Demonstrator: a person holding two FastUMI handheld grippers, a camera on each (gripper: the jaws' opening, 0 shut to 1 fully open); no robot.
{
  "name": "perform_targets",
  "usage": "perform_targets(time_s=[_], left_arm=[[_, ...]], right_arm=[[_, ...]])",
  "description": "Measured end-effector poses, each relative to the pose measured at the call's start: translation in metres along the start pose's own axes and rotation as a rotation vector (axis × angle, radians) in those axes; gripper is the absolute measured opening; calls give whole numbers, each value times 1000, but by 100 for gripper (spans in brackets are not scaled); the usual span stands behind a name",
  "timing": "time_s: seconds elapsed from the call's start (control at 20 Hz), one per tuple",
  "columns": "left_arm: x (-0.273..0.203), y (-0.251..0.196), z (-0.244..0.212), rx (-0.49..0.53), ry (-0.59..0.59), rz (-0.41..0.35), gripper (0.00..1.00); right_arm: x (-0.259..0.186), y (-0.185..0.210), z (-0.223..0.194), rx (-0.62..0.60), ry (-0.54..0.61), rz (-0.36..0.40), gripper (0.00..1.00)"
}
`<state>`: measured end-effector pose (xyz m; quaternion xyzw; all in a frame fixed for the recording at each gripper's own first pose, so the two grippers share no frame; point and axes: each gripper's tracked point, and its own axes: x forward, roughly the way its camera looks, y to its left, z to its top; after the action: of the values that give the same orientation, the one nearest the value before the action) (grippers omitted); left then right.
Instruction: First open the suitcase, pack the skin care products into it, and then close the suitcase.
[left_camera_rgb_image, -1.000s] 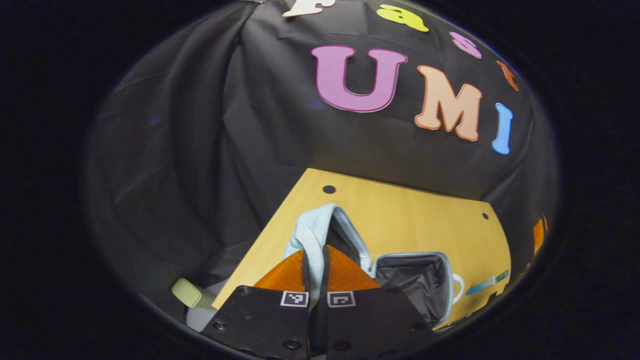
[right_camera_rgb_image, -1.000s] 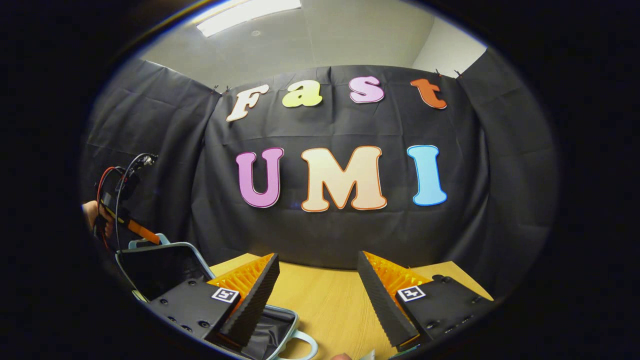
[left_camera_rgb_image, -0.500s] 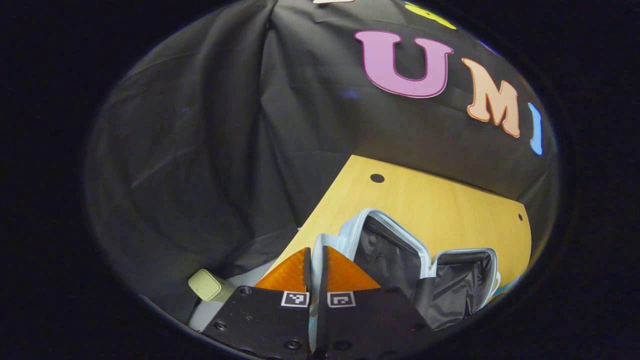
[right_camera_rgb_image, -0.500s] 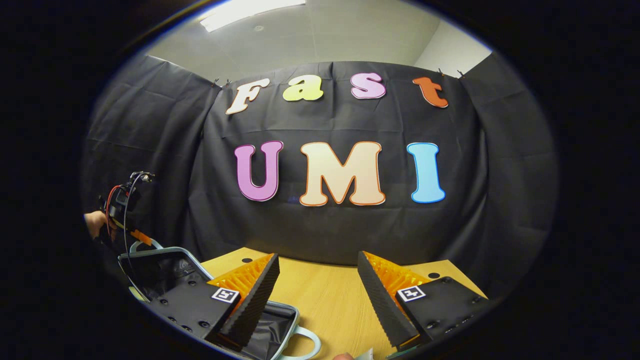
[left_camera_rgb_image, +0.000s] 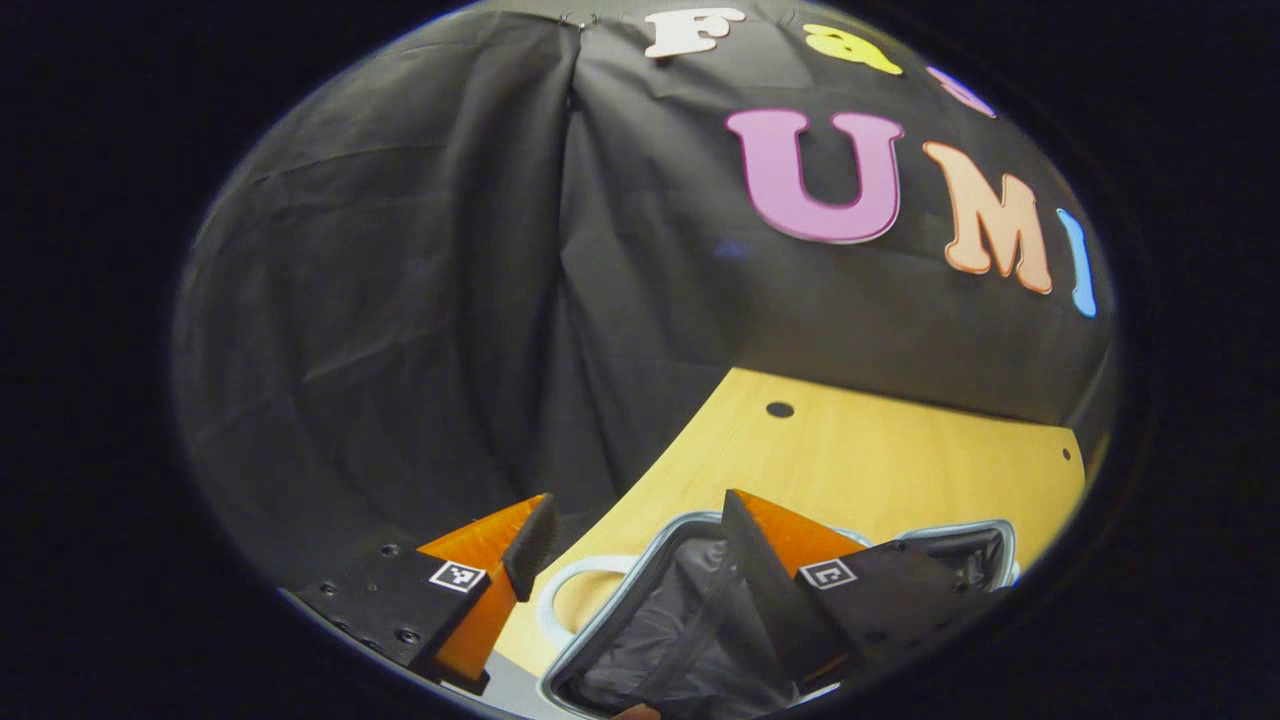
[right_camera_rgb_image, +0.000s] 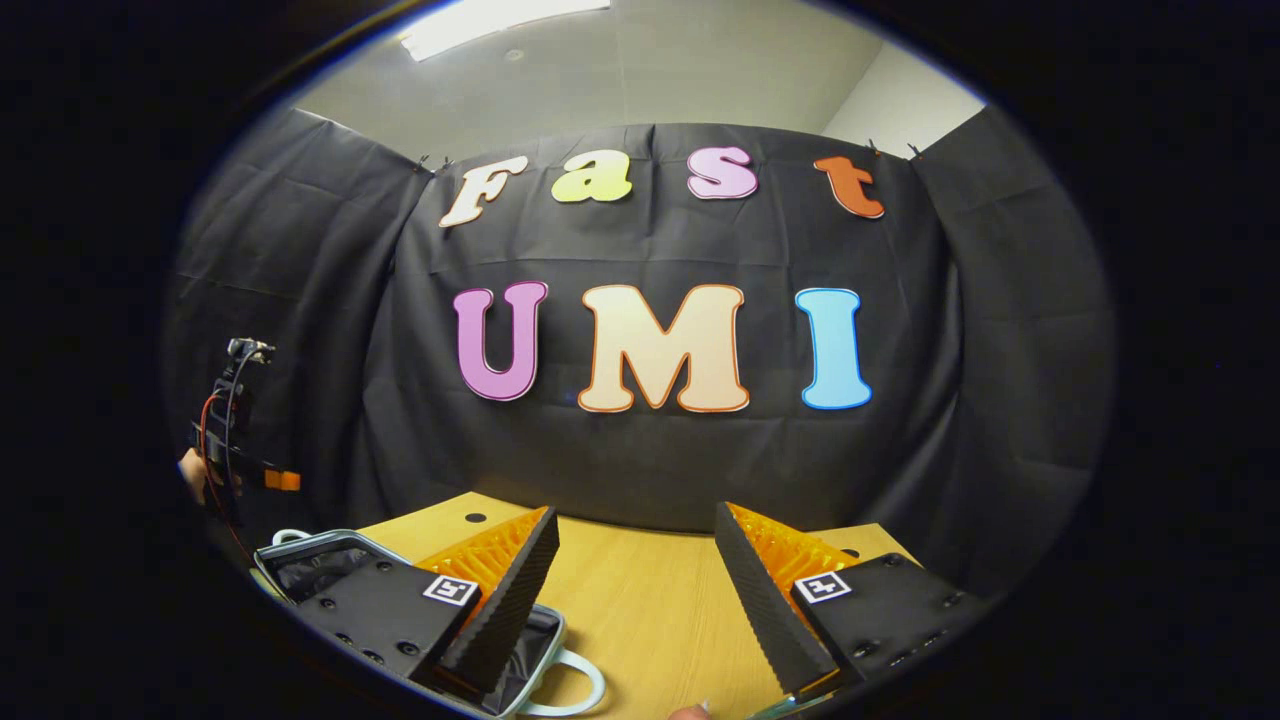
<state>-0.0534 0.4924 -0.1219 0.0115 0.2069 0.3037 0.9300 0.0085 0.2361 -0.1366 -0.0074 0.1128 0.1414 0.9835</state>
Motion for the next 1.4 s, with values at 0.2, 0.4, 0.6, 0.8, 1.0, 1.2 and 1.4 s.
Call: perform_targets(time_s=[0.2, 0.4, 0.6, 0.8, 1.0, 1.2, 1.4], left_arm=[[-42, -60, 15, -44, -111, -85, 94], [-81, -138, 18, -17, -136, -187, 95], [-113, -222, 16, -13, -142, -308, 95], [-143, -293, 4, 31, -132, -411, 95], [-172, -355, -20, 53, -97, -500, 95], [-190, -402, -53, 86, -34, -551, 95], [-207, -442, -88, 74, 42, -608, 95]], right_arm=[[-2, -32, 10, 2, -29, -33, 99], [-10, -62, 21, 3, -63, -49, 98], [-20, -93, 24, 11, -80, -57, 98], [-33, -123, 25, -5, -93, -66, 98], [-44, -149, 24, -19, -98, -68, 98], [-54, -174, 21, -23, -91, -71, 98], [-61, -196, 16, -32, -81, -73, 98]])
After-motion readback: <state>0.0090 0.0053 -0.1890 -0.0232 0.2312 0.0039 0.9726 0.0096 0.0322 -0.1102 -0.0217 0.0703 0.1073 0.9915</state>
